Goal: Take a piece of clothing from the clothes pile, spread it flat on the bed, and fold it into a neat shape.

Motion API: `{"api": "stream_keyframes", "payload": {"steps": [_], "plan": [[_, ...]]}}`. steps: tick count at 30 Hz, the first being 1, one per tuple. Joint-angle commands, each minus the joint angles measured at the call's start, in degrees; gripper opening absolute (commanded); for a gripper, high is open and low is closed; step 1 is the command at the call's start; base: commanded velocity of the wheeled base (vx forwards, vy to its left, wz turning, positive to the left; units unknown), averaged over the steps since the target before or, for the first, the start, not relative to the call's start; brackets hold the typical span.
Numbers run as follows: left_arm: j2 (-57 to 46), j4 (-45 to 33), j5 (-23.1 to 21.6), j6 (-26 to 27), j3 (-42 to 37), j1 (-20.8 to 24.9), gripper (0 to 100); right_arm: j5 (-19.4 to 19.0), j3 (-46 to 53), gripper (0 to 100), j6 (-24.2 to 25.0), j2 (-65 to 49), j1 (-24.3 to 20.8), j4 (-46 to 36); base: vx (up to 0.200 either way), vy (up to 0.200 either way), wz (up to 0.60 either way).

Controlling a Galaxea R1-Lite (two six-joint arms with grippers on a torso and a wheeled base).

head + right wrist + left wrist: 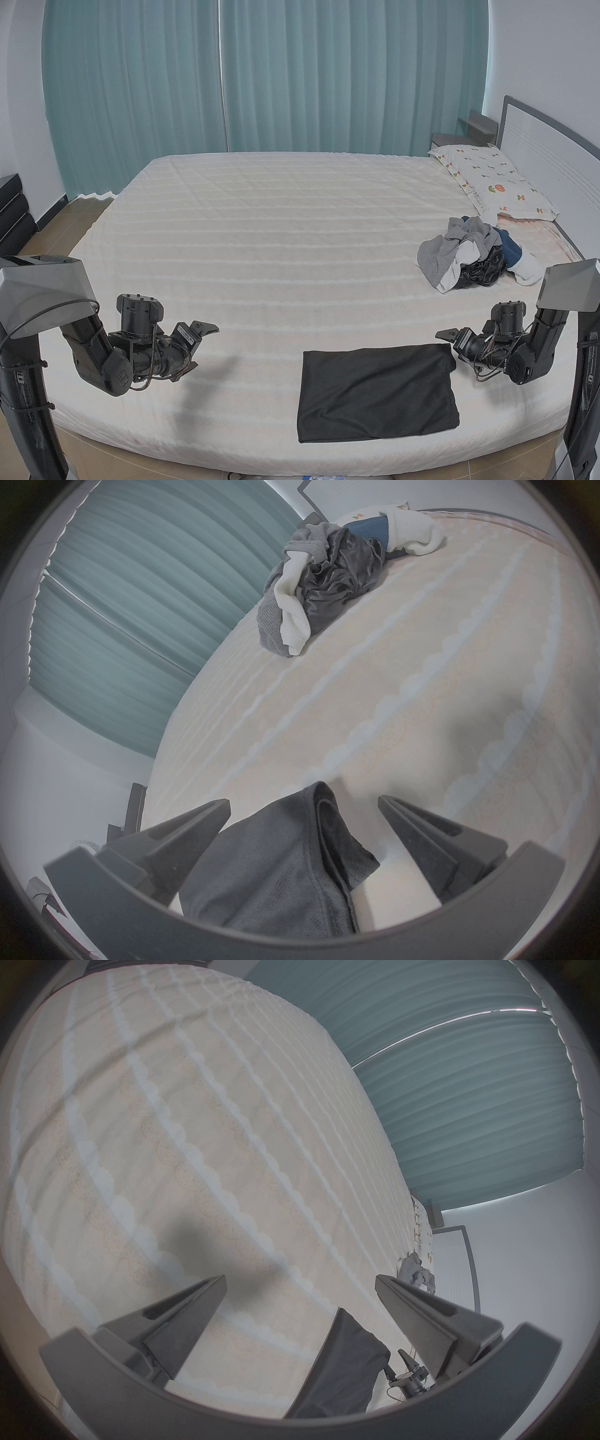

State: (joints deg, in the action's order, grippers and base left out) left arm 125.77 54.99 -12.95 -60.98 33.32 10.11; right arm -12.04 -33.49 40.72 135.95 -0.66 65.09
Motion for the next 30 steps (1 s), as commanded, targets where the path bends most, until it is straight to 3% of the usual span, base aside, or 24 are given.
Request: {"api": "stream_keyframes", "payload": {"steps": [1,5,8,17,30], "plan": [[0.1,0.0,0.0,0.0,0.0,0.0,100,-0.3,1.4,100,-0.1,-1.4,0.1,0.2,-0.2,0.0,0.0],[0.1,0.0,0.1,0.0,0.1,0.0,100,-0.9,3.4,100,-1.1,-3.0,0.1,0.3,-0.2,0.0,0.0],[0.1,0.0,0.2,0.0,0.1,0.0,100,-3.6,6.2,100,-5.0,-3.4,0.2,1.7,-0.2,0.0,0.0],[0.1,0.0,0.2,0.0,0.0,0.0,100,-7.1,10.2,100,-8.7,-3.2,0.0,3.8,-0.2,0.0,0.0],[0.1,0.0,0.2,0.0,0.0,0.0,100,-7.5,8.5,100,-10.5,-0.8,-1.5,3.8,0.0,0.0,0.0]]}}
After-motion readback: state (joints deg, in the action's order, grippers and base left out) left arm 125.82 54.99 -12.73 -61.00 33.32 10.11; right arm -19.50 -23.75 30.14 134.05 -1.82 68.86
